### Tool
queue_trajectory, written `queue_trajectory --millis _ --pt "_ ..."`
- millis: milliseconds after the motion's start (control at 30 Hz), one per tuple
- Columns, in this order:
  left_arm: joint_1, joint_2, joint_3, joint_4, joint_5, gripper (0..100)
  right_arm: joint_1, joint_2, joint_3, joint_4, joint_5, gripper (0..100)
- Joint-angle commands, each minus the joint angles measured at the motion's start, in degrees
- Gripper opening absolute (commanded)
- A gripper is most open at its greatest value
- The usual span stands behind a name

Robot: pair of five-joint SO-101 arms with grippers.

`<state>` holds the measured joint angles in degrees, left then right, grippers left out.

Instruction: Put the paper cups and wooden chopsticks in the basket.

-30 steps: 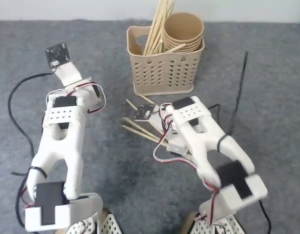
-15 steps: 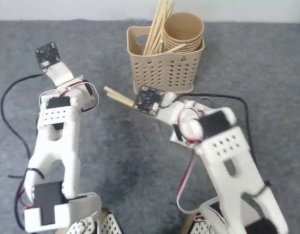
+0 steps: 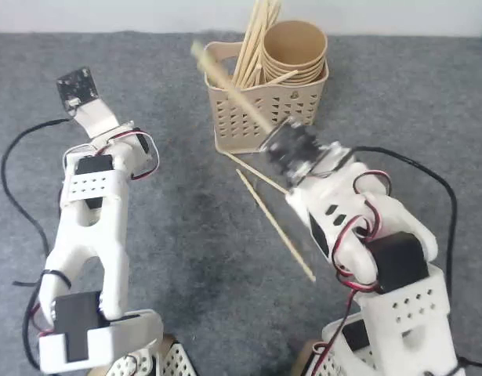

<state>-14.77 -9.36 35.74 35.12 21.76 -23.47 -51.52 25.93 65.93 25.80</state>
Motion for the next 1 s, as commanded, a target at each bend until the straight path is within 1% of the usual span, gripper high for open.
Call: queue_trajectory --millis 0,100,200,267,367,500,600,667,867,967 --pt "-0.09 -2.55 -0.31 -1.32 -0.26 2 0.48 -1.63 -2.2 -7.6 -14.51 0.8" --pt "-0.09 -2.55 -0.31 -1.32 -0.26 2 0.48 -1.45 -1.76 -15.43 -25.05 0.8" --pt "-0.09 -2.55 -0.31 -1.32 -0.26 2 0.48 -1.45 2.64 -28.62 -31.3 0.8" --pt "0.0 -2.55 -0.31 -1.32 -0.26 2 0.4 -1.36 7.3 -39.52 -32.26 0.8" --pt "0.0 -2.55 -0.31 -1.32 -0.26 2 -1.63 1.19 12.31 -54.11 -32.0 0.8" --pt "0.0 -2.55 -0.22 -1.32 -0.26 2 -2.33 8.84 11.87 -65.27 -32.26 0.8" --pt "0.09 -2.55 -0.22 -1.32 -0.35 2 -2.33 17.36 7.91 -70.73 -32.35 0.8" --pt "0.09 -2.55 -0.22 -1.32 -0.35 2 -2.33 24.31 3.78 -72.48 -32.35 0.8" --pt "0.09 -2.55 -0.22 -1.32 -0.35 2 -2.15 46.64 -13.27 -73.63 -32.53 0.8" --pt "0.09 -2.55 -0.22 -1.41 -0.35 2 -2.15 54.81 -21.27 -75.03 -35.43 0.8"
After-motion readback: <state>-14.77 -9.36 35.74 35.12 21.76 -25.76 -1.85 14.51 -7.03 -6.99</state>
